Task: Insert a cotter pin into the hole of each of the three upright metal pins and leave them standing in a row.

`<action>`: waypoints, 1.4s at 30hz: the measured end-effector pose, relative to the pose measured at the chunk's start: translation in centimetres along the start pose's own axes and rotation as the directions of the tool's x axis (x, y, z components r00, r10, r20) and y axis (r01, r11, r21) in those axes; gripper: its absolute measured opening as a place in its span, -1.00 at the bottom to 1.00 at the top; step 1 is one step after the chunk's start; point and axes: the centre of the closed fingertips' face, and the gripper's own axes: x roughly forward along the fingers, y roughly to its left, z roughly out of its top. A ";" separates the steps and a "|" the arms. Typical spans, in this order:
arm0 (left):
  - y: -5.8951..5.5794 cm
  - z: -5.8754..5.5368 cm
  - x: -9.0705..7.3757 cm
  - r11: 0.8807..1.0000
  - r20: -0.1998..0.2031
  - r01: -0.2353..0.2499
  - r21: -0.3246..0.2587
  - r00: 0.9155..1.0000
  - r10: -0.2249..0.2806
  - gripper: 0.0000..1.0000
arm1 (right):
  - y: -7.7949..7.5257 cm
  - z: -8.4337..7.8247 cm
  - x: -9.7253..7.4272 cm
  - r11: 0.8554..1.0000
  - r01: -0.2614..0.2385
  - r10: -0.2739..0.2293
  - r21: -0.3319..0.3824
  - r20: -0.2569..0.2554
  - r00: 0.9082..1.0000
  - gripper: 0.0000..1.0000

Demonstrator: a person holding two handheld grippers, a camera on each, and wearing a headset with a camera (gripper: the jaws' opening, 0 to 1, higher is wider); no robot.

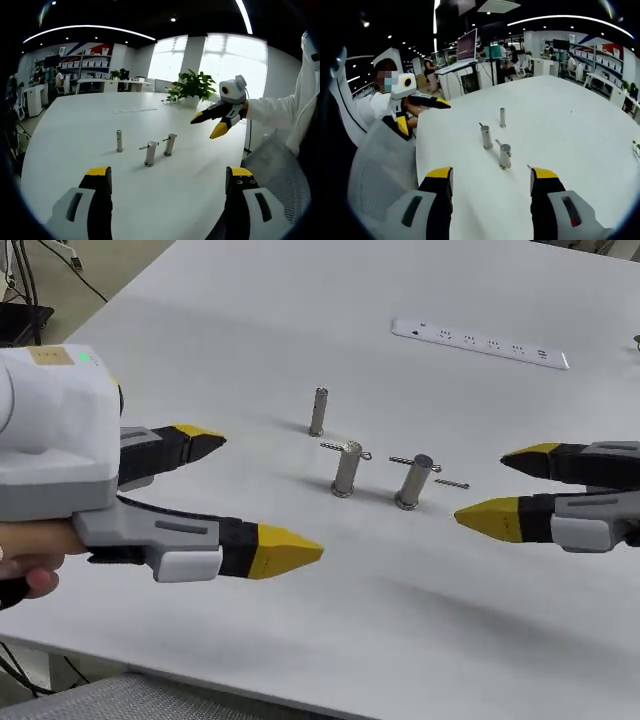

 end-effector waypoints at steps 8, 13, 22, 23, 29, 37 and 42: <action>1.9 2.2 0.9 0.999 0.020 -0.046 0.017 0.999 0.046 0.82 | 0.5 -2.3 -1.8 0.999 0.025 -0.024 0.044 -0.012 1.000 0.48; 3.1 4.4 1.9 0.997 0.082 -0.076 -0.015 0.994 0.077 0.81 | 0.6 -3.9 -2.6 0.998 0.033 -0.033 0.061 -0.015 0.999 0.59; 4.8 6.9 3.8 0.993 0.133 -0.106 -0.057 0.985 0.113 0.68 | 0.5 -5.5 -4.0 0.994 0.056 -0.056 0.089 -0.004 0.998 0.66; 5.3 7.0 4.0 0.991 0.122 -0.127 -0.032 0.984 0.130 0.66 | 0.5 -5.6 -4.1 0.994 0.055 -0.055 0.092 -0.001 0.998 0.68; 6.5 6.9 5.8 0.989 0.070 -0.151 -0.003 0.986 0.150 0.52 | 0.3 -6.2 -4.6 0.990 0.059 -0.062 0.130 0.015 0.998 0.79; 7.8 6.4 8.4 0.986 0.003 -0.146 0.085 0.989 0.146 0.22 | -0.1 -6.7 -5.6 0.984 0.077 -0.080 0.158 0.016 0.997 0.84; 8.6 6.1 10.0 0.988 -0.004 -0.141 0.055 0.990 0.142 0.04 | -0.2 -7.2 -5.9 0.981 0.090 -0.093 0.174 0.007 0.996 0.86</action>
